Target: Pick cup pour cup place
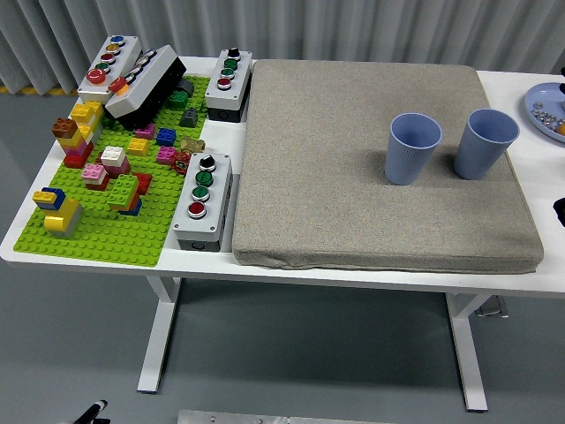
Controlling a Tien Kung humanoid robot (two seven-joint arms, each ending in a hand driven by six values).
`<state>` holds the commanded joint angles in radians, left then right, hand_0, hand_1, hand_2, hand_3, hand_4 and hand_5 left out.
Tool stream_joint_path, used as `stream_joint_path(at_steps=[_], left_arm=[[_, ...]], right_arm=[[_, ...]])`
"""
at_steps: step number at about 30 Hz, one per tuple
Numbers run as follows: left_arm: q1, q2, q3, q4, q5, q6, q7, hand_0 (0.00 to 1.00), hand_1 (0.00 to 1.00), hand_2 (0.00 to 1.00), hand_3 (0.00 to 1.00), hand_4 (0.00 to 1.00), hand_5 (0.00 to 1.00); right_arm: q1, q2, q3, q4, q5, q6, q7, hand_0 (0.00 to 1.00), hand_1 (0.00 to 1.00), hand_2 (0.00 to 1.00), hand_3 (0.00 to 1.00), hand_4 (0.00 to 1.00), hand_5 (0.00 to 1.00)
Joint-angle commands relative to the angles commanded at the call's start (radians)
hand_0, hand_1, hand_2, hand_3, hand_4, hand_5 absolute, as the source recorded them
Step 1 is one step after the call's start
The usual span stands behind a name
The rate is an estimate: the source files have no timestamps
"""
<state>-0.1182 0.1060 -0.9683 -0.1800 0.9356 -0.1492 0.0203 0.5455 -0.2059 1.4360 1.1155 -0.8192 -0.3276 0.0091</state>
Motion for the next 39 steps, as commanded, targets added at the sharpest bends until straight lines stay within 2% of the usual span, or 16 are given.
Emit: stream_joint_path(at_steps=[11, 15, 20, 22, 27, 28, 33, 34, 39], left_arm=[[-0.002, -0.001, 0.000, 0.000, 0.002, 0.000, 0.000, 0.850, 0.839, 0.856, 0.769, 0.622, 0.953], [-0.002, -0.001, 0.002, 0.000, 0.001, 0.000, -0.001, 0.850, 0.839, 0.856, 0.769, 0.622, 0.953], [0.000, -0.001, 0.007, 0.000, -0.001, 0.000, -0.001, 0.850, 0.839, 0.856, 0.769, 0.622, 0.953], [0.001, -0.001, 0.008, 0.000, -0.001, -0.001, -0.001, 0.850, 0.839, 0.856, 0.769, 0.622, 0.954], [0.002, -0.002, 0.009, 0.000, -0.001, 0.000, -0.002, 0.850, 0.839, 0.856, 0.769, 0.622, 0.954], [0.002, -0.002, 0.009, 0.000, -0.001, 0.000, -0.002, 0.850, 0.839, 0.856, 0.769, 0.622, 0.953], [0.001, -0.002, 0.010, 0.000, 0.000, -0.001, -0.003, 0.850, 0.839, 0.856, 0.769, 0.622, 0.953], [0.000, -0.002, 0.011, 0.000, 0.000, -0.001, -0.003, 0.850, 0.839, 0.856, 0.768, 0.622, 0.954], [-0.001, -0.003, 0.014, 0.000, -0.001, -0.001, -0.005, 0.850, 0.839, 0.856, 0.768, 0.622, 0.954]], right_arm=[[-0.009, -0.008, 0.009, 0.016, -0.012, 0.008, -0.009, 0.906, 0.789, 0.796, 0.846, 0.716, 0.998], [-0.018, -0.013, 0.016, 0.016, -0.025, 0.051, -0.017, 0.906, 0.789, 0.796, 0.846, 0.716, 0.998], [-0.033, -0.020, 0.024, 0.017, -0.027, 0.066, -0.019, 0.906, 0.791, 0.796, 0.847, 0.714, 0.998], [-0.040, -0.024, 0.032, 0.020, -0.029, 0.087, -0.019, 0.906, 0.794, 0.805, 0.848, 0.747, 0.998], [-0.069, -0.050, 0.063, 0.022, -0.044, 0.187, -0.009, 0.906, 0.794, 0.805, 0.848, 0.747, 0.998], [-0.071, -0.052, 0.066, 0.022, -0.046, 0.198, -0.009, 0.905, 0.811, 0.860, 0.901, 0.862, 0.546], [-0.100, -0.070, 0.103, 0.006, -0.154, 0.333, -0.026, 0.905, 0.811, 0.860, 0.901, 0.862, 0.546], [-0.105, -0.072, 0.111, 0.003, -0.162, 0.350, -0.027, 0.923, 0.863, 0.963, 0.971, 0.901, 0.316], [-0.131, -0.084, 0.135, 0.000, -0.186, 0.395, -0.031, 0.923, 0.863, 0.963, 0.971, 0.901, 0.316]])
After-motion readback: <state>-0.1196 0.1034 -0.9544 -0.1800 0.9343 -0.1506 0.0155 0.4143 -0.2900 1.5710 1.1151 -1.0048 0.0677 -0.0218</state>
